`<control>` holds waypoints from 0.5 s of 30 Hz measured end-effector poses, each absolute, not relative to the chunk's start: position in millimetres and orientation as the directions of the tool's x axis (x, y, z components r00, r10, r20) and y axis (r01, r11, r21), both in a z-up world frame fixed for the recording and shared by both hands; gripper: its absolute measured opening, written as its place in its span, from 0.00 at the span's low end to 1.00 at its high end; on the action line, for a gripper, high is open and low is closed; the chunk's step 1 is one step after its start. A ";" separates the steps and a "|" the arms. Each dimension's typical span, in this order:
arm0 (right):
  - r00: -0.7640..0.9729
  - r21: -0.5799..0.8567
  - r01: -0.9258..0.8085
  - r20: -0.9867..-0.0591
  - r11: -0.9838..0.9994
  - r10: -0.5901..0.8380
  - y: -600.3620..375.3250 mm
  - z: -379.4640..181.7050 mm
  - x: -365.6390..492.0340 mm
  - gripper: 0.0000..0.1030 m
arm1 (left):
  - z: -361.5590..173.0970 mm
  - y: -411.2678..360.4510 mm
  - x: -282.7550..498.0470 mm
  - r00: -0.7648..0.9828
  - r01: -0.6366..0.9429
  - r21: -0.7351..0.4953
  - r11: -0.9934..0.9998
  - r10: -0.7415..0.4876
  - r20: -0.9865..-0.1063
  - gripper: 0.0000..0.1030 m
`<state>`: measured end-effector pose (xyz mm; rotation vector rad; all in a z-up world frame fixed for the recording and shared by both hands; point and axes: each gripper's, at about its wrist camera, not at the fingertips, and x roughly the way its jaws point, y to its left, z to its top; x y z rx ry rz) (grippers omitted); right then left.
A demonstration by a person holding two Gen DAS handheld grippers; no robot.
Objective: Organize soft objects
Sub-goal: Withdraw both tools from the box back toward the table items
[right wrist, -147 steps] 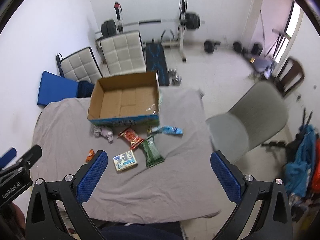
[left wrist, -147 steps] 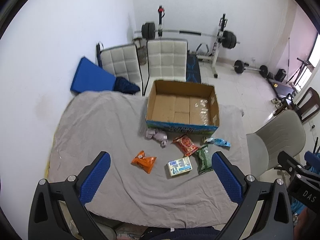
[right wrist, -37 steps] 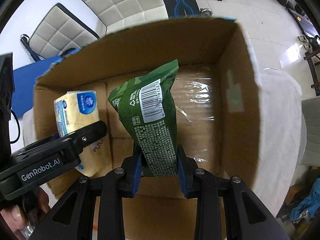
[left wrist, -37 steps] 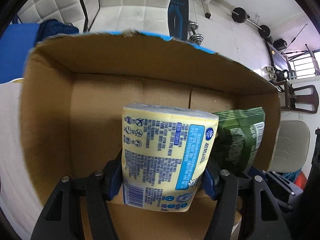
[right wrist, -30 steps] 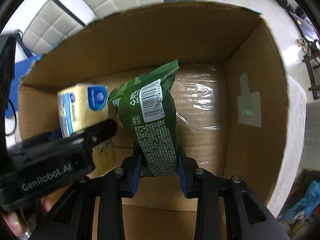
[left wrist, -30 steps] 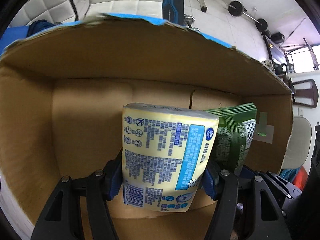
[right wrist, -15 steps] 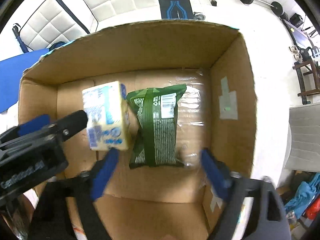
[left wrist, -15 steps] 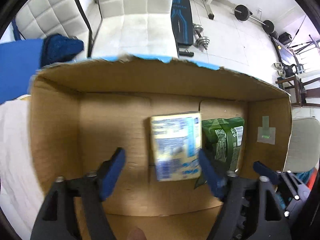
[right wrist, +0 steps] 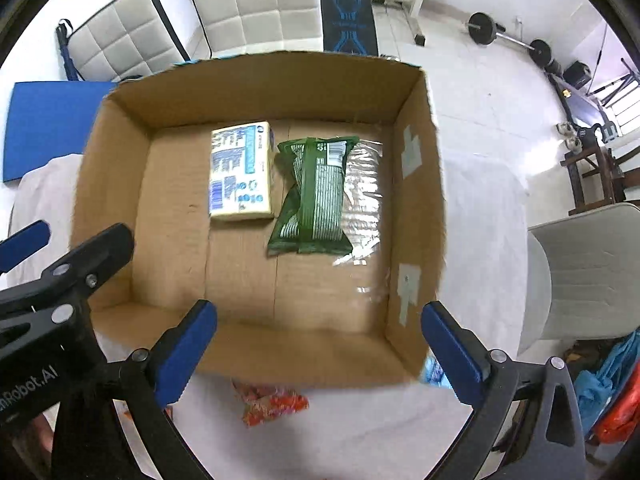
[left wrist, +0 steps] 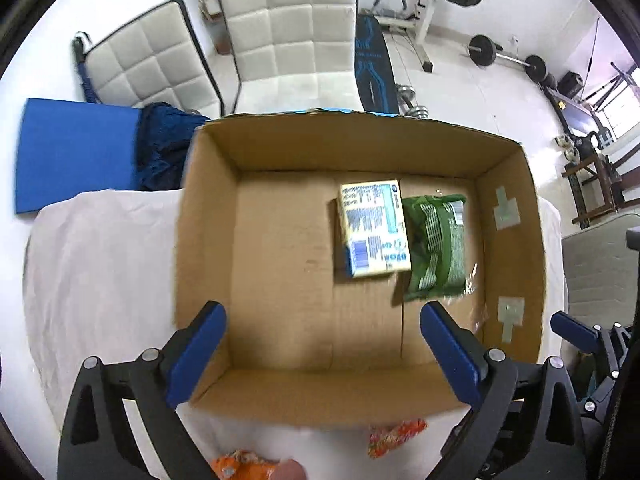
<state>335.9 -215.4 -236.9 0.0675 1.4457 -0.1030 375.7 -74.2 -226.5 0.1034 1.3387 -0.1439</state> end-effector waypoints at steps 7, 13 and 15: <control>0.185 0.007 0.098 -0.983 0.995 -0.012 -209.9 -193.0 297.6 1.00 | -188.1 -55.1 331.2 0.283 0.112 -0.003 0.994 -0.034 -0.958 0.96; 0.228 0.008 0.077 -0.974 0.997 -0.009 -198.8 -158.2 267.1 1.00 | -161.9 -55.2 299.2 0.327 0.095 0.012 0.995 -0.020 -0.945 0.96; 0.236 0.016 0.070 -0.972 0.997 -0.002 -196.4 -152.5 260.5 1.00 | -153.8 -54.7 290.2 0.337 0.090 0.012 0.996 -0.019 -0.941 0.96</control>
